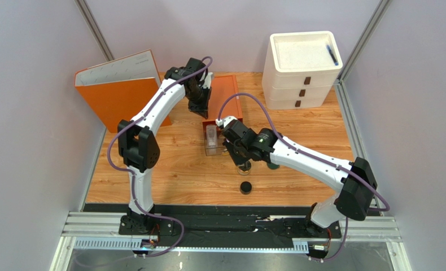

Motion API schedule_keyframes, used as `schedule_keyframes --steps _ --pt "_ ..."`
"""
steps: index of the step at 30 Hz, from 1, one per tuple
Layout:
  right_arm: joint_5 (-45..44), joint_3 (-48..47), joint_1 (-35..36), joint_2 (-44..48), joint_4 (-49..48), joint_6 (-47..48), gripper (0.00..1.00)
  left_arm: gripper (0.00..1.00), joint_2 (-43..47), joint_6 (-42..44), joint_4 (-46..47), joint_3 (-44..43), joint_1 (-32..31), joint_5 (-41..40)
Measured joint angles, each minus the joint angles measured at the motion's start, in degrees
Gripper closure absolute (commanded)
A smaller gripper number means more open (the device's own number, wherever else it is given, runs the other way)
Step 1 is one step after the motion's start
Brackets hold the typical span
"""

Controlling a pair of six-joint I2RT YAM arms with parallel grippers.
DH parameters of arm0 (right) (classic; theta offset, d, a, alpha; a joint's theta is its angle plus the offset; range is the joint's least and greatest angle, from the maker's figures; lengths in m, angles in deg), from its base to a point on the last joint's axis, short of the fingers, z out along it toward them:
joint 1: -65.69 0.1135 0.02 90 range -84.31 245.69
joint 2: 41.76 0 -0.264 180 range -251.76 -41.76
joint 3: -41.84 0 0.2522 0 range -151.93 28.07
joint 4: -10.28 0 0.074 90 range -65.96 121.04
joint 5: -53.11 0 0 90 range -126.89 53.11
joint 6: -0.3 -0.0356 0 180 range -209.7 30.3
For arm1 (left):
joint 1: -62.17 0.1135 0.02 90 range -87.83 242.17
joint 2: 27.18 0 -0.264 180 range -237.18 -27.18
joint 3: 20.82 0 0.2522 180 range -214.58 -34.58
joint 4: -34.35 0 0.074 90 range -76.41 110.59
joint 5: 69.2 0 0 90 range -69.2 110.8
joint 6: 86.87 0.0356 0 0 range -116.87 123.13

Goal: Organize the makeup

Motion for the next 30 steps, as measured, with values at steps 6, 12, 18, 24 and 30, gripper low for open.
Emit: schedule_keyframes --steps 6,12,18,24,30 --pt "-0.50 0.98 0.52 -3.93 -1.44 0.76 1.00 1.00 -0.09 -0.02 -0.15 -0.17 0.04 0.00" --pt "-6.82 -7.04 0.52 -13.22 -1.11 1.60 1.00 1.00 -0.11 0.00 -0.04 -0.28 0.04 -0.11" --pt "-13.51 -15.72 -0.15 -20.76 -2.60 2.67 1.00 1.00 -0.24 0.07 -0.20 -0.48 0.11 -0.35" --pt "-18.67 -18.80 -1.36 -23.04 -3.74 3.15 1.00 1.00 -0.42 -0.07 0.81 -0.70 0.94 -1.03" --pt "-22.29 -18.80 -2.54 -23.04 -6.40 2.93 1.00 1.00 -0.42 0.15 0.39 -0.81 0.83 -1.27"
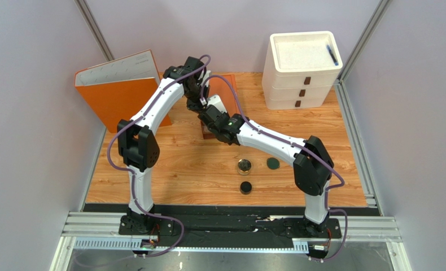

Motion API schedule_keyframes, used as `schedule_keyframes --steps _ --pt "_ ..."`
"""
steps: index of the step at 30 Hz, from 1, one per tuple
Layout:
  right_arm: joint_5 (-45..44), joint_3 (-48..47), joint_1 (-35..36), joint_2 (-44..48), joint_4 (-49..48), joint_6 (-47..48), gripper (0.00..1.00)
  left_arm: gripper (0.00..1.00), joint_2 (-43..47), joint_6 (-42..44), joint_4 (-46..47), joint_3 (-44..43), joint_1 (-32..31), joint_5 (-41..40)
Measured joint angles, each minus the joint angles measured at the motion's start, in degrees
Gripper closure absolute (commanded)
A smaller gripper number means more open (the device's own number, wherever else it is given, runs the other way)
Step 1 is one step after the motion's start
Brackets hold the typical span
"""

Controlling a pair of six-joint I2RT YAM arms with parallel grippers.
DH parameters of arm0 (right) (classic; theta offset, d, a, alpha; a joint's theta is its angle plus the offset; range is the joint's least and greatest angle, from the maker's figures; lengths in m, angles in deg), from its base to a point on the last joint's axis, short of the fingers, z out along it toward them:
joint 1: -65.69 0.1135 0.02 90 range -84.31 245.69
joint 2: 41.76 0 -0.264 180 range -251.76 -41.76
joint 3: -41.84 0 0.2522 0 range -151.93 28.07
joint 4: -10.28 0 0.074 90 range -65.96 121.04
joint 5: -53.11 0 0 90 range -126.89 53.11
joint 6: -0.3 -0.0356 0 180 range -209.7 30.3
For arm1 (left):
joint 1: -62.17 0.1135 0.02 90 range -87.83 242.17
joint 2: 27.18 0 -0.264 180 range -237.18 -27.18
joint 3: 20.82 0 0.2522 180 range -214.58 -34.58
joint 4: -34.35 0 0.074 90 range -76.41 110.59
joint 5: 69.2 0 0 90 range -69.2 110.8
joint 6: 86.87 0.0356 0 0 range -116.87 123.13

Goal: Organize the makeup

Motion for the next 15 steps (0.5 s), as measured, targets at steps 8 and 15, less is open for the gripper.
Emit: schedule_keyframes --steps 8,15 --pt "0.39 0.61 -4.11 -0.46 -3.02 -5.51 1.00 1.00 0.00 0.04 -0.37 -0.11 0.00 0.04" --pt "1.51 0.61 -5.09 -2.75 -4.35 -7.85 1.00 1.00 -0.02 0.28 -0.83 -0.31 -0.09 0.02"
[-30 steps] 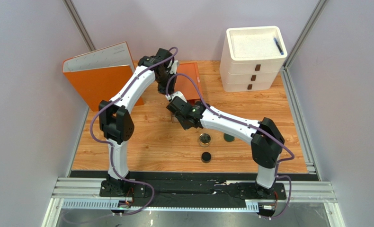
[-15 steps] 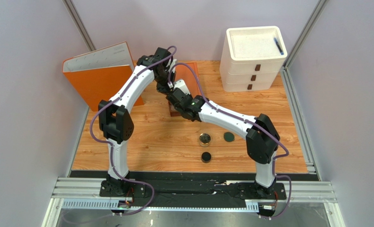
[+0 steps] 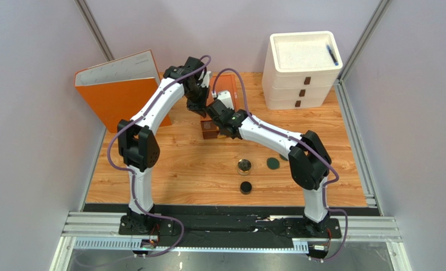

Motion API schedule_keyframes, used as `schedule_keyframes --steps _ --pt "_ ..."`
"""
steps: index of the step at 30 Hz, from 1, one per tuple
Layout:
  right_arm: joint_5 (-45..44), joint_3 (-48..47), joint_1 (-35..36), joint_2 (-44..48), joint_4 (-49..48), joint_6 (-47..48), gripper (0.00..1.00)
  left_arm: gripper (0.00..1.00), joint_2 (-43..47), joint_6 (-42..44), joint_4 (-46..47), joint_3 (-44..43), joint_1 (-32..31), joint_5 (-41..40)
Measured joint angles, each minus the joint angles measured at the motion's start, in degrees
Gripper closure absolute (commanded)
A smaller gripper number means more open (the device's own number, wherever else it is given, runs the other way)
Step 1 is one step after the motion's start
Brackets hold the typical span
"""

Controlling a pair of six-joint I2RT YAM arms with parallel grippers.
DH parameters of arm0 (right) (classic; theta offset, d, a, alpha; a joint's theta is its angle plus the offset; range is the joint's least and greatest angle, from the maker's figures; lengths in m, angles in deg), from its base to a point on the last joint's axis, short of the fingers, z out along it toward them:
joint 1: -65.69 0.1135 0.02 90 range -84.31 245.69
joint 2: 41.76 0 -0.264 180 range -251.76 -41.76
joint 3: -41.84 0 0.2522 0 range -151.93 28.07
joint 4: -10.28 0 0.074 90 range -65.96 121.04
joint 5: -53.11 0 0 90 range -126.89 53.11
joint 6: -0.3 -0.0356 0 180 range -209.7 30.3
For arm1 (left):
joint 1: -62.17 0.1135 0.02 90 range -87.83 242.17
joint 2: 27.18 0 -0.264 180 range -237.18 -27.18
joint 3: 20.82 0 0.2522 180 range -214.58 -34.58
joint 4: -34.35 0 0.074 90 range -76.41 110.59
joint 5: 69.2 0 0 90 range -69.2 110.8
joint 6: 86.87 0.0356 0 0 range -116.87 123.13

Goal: Organize the makeup

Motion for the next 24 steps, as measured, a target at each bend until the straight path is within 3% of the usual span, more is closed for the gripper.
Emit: schedule_keyframes --steps 15,19,22,24 --pt "7.10 5.86 -1.99 4.15 -4.94 -8.83 1.00 1.00 0.07 1.70 -1.62 -1.22 -0.07 -2.01" --pt "8.13 9.84 -2.14 10.21 -5.38 -11.37 0.97 1.00 1.25 2.14 -0.98 -1.44 0.22 -3.37" --pt "10.12 12.90 -2.14 15.30 -5.92 -14.29 0.80 1.00 1.84 2.12 -0.46 -2.10 0.42 -3.43" --pt "12.13 15.17 -2.14 18.53 -6.45 -17.03 0.62 1.00 1.84 2.08 0.13 -3.17 0.57 -3.23"
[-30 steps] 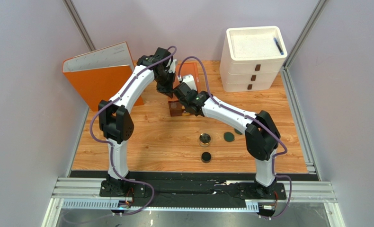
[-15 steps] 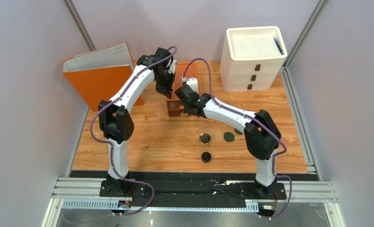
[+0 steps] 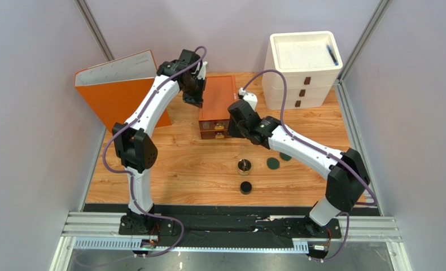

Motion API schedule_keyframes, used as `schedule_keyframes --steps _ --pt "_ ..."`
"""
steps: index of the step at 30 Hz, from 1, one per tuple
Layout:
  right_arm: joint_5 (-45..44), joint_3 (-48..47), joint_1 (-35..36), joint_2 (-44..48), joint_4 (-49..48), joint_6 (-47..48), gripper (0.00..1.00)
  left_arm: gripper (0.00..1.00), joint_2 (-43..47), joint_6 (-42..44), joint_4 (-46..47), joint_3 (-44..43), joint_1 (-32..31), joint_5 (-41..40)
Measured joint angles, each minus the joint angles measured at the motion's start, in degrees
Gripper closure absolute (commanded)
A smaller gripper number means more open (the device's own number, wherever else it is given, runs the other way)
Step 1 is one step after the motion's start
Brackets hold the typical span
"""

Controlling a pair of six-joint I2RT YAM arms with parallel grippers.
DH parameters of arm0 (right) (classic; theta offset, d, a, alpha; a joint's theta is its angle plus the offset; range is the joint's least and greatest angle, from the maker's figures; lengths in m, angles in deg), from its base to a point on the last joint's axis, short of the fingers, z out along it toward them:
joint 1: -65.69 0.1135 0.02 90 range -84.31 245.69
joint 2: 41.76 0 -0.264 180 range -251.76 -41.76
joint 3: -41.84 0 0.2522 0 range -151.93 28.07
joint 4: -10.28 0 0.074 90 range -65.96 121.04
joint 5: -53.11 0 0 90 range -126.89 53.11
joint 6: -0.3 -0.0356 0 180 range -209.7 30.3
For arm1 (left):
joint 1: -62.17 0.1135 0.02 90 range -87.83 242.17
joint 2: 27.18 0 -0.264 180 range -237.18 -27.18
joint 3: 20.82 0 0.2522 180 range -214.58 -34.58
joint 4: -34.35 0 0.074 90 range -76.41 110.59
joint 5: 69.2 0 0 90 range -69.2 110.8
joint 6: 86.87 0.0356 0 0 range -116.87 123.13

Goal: Organize the makeup

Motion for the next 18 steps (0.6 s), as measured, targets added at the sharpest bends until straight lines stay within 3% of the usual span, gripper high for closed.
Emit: schedule_keyframes --steps 2,4,18 --pt "2.56 2.78 0.00 2.38 -1.55 -3.02 0.42 1.00 -0.07 -0.09 0.35 -1.27 0.07 0.42" --pt "4.83 5.70 0.00 3.54 -3.67 -6.56 0.31 1.00 -0.66 -0.35 0.83 -3.67 0.07 1.29" --pt "18.23 21.33 -4.02 2.34 -19.39 -31.89 0.36 1.00 -11.56 -2.05 1.36 -12.00 0.70 4.81"
